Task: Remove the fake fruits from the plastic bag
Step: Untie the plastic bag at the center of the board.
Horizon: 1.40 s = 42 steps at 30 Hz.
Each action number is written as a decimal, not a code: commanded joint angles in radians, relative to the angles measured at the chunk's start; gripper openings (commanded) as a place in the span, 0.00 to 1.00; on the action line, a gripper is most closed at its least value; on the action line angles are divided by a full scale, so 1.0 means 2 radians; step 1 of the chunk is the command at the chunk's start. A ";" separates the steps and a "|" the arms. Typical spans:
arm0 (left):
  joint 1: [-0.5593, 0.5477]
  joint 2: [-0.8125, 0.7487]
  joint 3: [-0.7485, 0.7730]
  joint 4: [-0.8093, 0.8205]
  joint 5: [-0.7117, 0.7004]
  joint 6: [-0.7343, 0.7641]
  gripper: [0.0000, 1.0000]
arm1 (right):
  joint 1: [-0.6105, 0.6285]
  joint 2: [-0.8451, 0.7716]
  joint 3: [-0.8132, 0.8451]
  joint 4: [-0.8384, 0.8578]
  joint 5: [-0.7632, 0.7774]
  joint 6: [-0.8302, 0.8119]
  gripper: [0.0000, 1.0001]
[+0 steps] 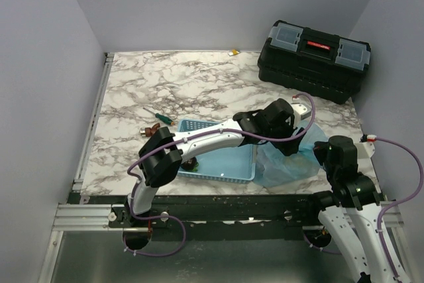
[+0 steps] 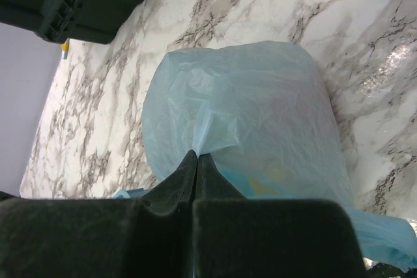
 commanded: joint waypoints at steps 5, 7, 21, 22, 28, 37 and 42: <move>-0.004 -0.006 0.003 -0.008 -0.027 0.007 0.23 | 0.000 -0.005 0.016 -0.007 0.004 -0.006 0.01; -0.003 -0.021 -0.015 -0.002 -0.030 0.009 0.14 | 0.000 -0.005 0.016 -0.009 0.007 -0.004 0.01; -0.003 -0.065 -0.060 0.033 -0.014 0.005 0.00 | 0.000 -0.014 0.075 0.022 -0.172 -0.139 0.53; -0.004 -0.065 -0.060 0.034 -0.014 0.006 0.00 | 0.000 -0.012 0.083 0.009 -0.174 -0.140 0.57; -0.003 -0.066 -0.057 0.033 -0.012 0.005 0.00 | 0.000 0.013 0.093 -0.012 -0.231 -0.118 0.58; -0.003 -0.075 -0.068 0.042 -0.008 -0.002 0.00 | 0.000 -0.002 0.056 -0.009 -0.178 -0.037 0.51; -0.003 -0.077 -0.069 0.044 -0.008 -0.002 0.00 | 0.000 0.009 0.051 -0.032 -0.151 -0.003 0.50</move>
